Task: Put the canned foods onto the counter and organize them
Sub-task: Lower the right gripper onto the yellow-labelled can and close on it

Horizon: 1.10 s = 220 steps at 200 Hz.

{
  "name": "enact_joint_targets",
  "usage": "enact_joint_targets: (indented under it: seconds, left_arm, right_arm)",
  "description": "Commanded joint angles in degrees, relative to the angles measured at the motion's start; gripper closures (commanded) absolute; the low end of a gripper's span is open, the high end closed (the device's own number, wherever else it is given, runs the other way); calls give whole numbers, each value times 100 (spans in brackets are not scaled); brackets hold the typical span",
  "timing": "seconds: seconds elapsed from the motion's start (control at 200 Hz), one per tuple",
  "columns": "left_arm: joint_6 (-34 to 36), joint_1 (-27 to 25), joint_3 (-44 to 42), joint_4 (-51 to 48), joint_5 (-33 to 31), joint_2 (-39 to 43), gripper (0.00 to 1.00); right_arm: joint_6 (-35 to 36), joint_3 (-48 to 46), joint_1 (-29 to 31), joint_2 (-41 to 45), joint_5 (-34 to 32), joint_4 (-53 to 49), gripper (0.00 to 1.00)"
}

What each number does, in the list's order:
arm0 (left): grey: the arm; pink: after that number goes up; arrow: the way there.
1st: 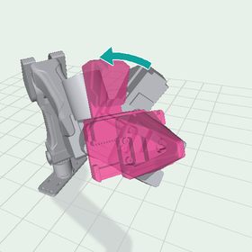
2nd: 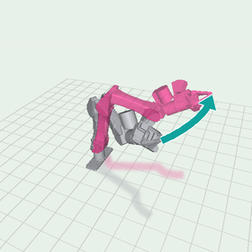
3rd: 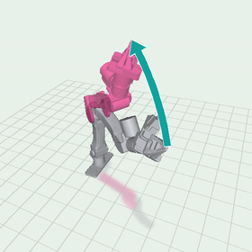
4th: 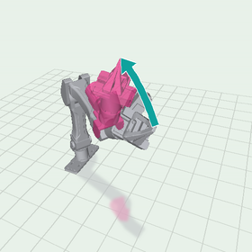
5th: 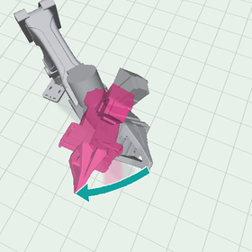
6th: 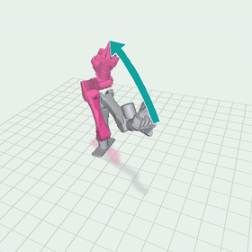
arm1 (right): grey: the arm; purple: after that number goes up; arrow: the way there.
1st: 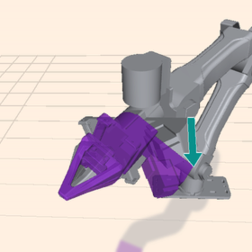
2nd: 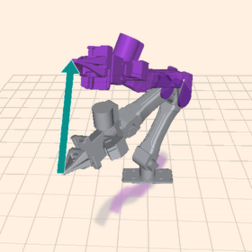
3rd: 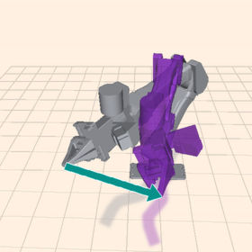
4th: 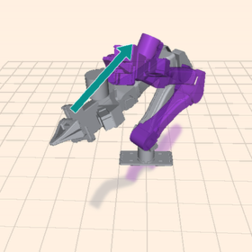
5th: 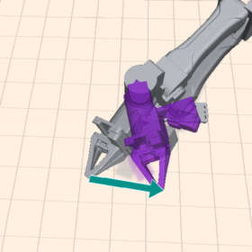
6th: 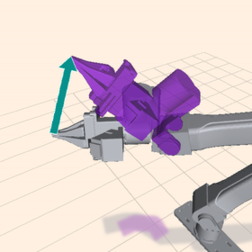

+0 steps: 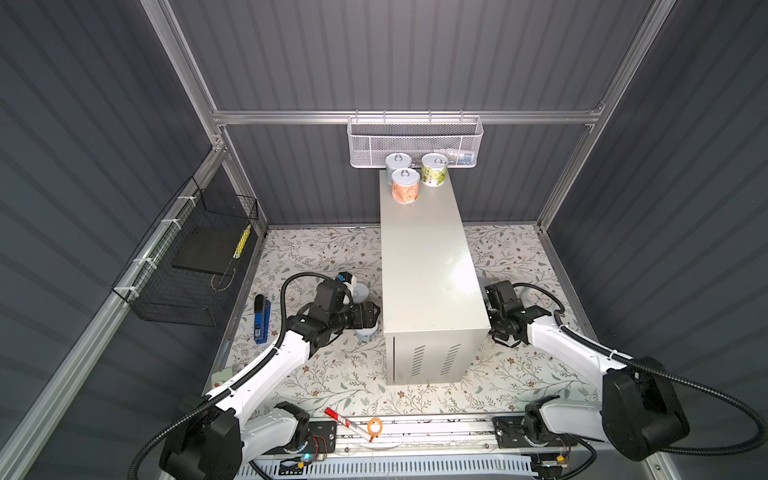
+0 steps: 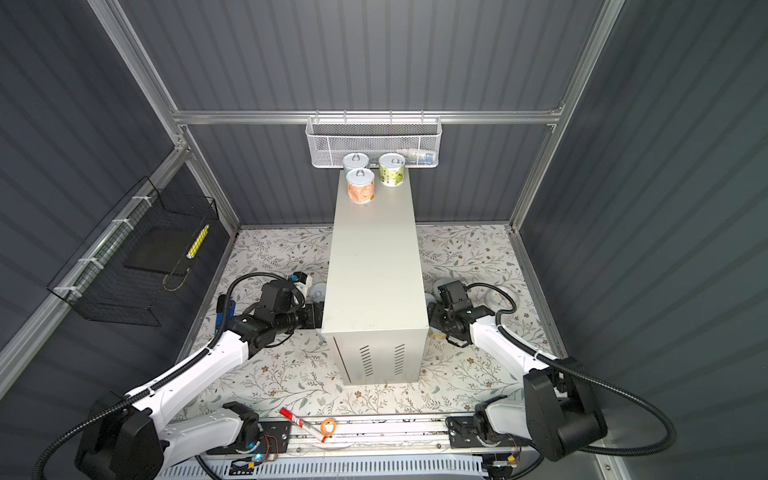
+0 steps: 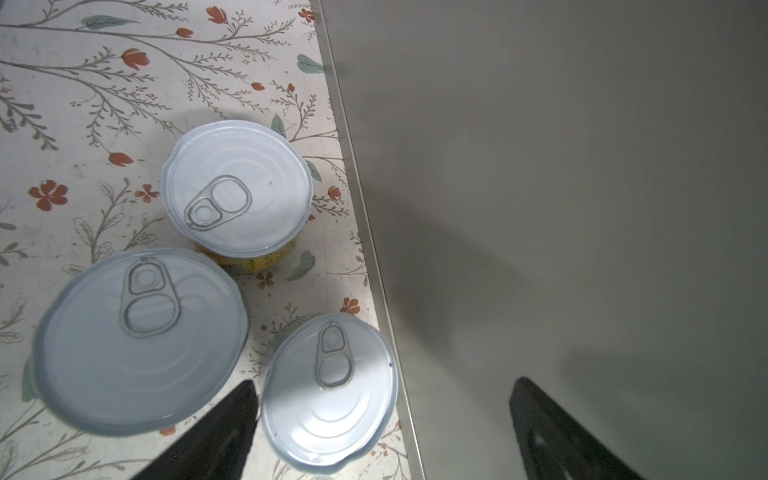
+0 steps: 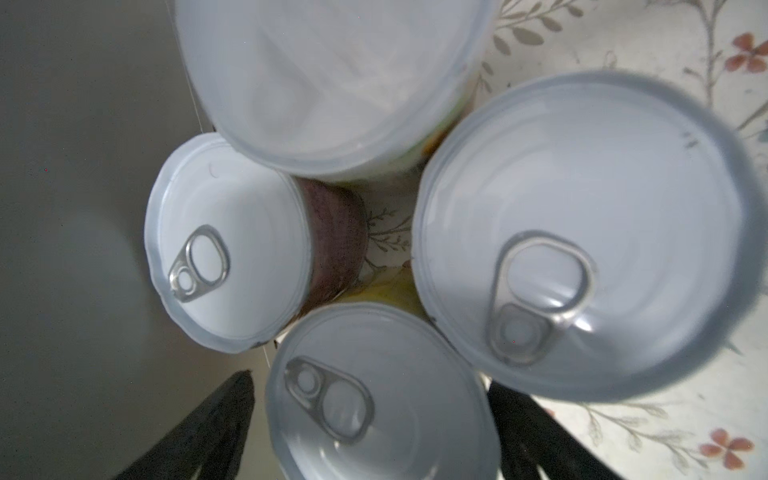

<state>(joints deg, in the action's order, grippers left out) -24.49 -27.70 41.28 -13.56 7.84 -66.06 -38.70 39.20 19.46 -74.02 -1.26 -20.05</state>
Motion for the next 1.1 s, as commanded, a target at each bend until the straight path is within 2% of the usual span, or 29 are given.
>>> enact_joint_targets:
  seconds: [0.0, 0.25, 0.705, 0.931, 1.096]
  left_arm:
    - [30, 2, 113, 106, 147, -99, 4]
    - [123, 2, 257, 72, 157, -221, 4]
    - [158, 2, 254, 108, 151, -276, 4]
    - [155, 2, 234, 160, 157, -333, 4]
    - [133, 2, 276, 238, 236, -475, 5]
  right_arm:
    - [73, -139, -6, -42, -68, 154, 13]
    - [55, -85, -4, -490, -47, 306, 16]
    - [167, 235, 22, -1287, -96, 224, 16]
    - [187, 65, 73, -1018, -250, 41, 17]
    - [196, -3, 75, -780, -349, -71, 23]
